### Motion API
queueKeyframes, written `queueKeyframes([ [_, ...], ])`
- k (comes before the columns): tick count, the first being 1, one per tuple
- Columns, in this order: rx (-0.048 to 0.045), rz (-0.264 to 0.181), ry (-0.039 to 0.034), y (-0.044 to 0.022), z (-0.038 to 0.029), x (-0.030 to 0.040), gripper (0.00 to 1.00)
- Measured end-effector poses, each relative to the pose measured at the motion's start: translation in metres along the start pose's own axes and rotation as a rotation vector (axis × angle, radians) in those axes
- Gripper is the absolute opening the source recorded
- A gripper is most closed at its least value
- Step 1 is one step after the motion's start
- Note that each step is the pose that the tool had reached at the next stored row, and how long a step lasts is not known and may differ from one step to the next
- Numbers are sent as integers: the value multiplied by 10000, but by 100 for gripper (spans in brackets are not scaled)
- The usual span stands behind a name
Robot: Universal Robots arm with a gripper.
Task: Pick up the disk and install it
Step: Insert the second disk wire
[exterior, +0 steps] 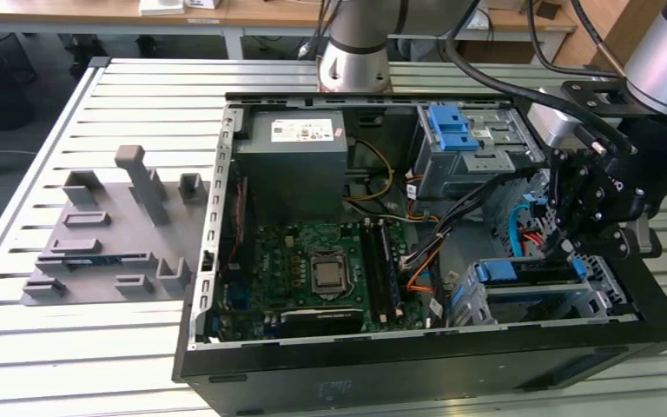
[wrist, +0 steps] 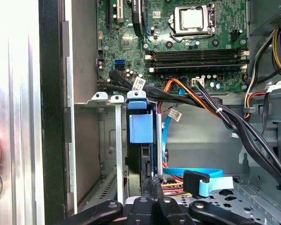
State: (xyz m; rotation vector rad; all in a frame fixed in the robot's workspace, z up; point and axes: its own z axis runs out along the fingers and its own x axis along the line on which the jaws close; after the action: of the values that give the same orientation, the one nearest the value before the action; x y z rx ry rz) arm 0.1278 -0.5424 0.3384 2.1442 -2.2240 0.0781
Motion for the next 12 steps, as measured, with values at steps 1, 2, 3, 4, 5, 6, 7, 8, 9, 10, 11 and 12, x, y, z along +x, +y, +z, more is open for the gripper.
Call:
queueKeyframes([
  [1, 0, 0, -1, 0, 0, 0, 11],
  [2, 1, -1, -1, 3, 0, 0, 11],
  [3, 6, 1, -1, 8, 0, 1, 11],
  [4, 14, 1, -1, 15, 0, 1, 11],
  [5, 57, 5, -1, 47, -1, 2, 11],
  [6, 114, 8, -3, 72, -1, 2, 11],
  [7, 135, 10, -6, 79, 0, 3, 11],
  [8, 155, 10, -6, 94, 0, 3, 11],
  [9, 165, 11, -6, 102, 0, 4, 11],
  [10, 165, 12, -6, 102, 0, 4, 11],
  [11, 167, 12, -6, 102, 0, 4, 11],
  [12, 168, 11, -6, 102, 0, 4, 11],
])
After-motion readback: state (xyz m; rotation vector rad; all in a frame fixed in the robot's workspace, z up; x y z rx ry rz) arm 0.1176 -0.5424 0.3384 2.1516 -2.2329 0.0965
